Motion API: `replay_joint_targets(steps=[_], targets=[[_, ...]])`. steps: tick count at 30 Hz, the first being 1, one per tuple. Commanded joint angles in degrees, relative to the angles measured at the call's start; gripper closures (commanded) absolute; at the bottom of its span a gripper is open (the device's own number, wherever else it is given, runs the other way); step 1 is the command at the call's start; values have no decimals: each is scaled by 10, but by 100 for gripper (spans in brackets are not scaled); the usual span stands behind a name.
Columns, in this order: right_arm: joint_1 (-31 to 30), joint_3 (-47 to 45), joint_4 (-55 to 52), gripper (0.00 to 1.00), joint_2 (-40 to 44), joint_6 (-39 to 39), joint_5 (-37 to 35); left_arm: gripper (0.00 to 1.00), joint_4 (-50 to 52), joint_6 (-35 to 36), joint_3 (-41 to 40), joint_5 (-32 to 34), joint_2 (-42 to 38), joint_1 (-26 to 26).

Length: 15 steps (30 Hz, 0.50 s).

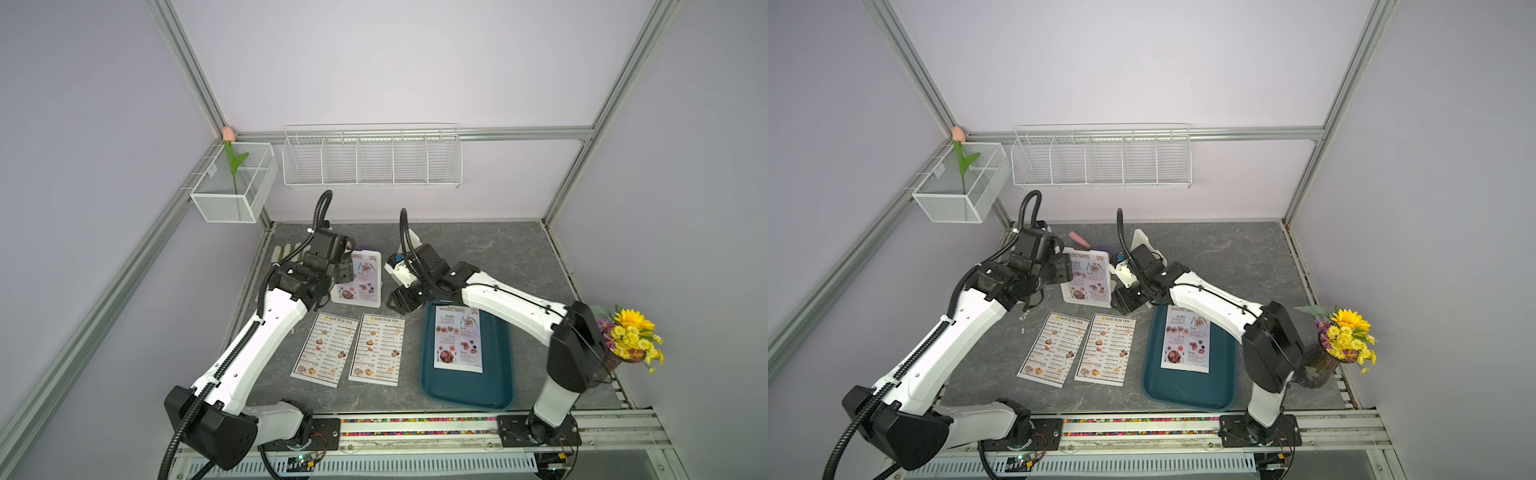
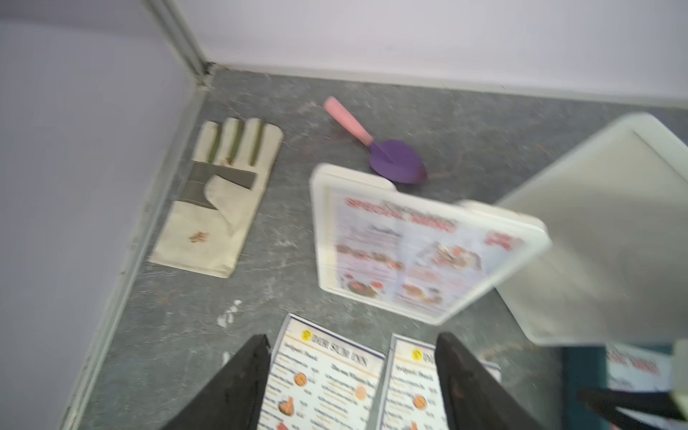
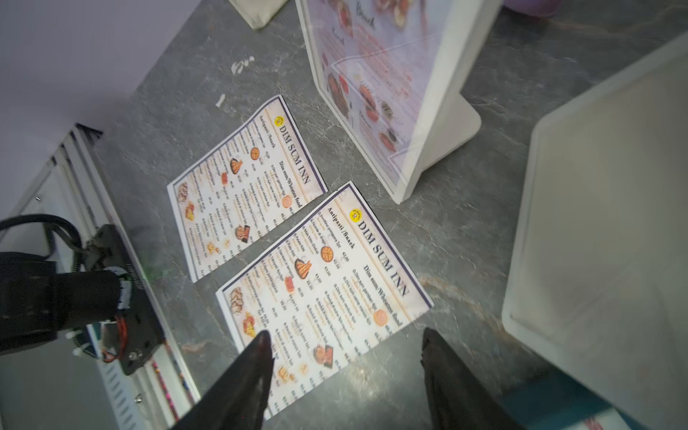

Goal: Replace the menus in the menu holders
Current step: Place the menu at the center of the board, then pick up the menu from the storage box.

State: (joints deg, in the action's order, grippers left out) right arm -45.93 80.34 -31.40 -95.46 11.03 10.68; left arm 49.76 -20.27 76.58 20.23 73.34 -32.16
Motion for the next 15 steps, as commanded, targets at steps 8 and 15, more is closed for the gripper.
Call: replay_joint_targets(steps=[8, 15], targets=[[133, -268, -105, 11, 242, 104, -55, 27, -71, -72, -64, -91, 10, -186], [218, -376, -35, 10, 236, 135, -64, 26, -108, -122, -61, -125, 120, -260]])
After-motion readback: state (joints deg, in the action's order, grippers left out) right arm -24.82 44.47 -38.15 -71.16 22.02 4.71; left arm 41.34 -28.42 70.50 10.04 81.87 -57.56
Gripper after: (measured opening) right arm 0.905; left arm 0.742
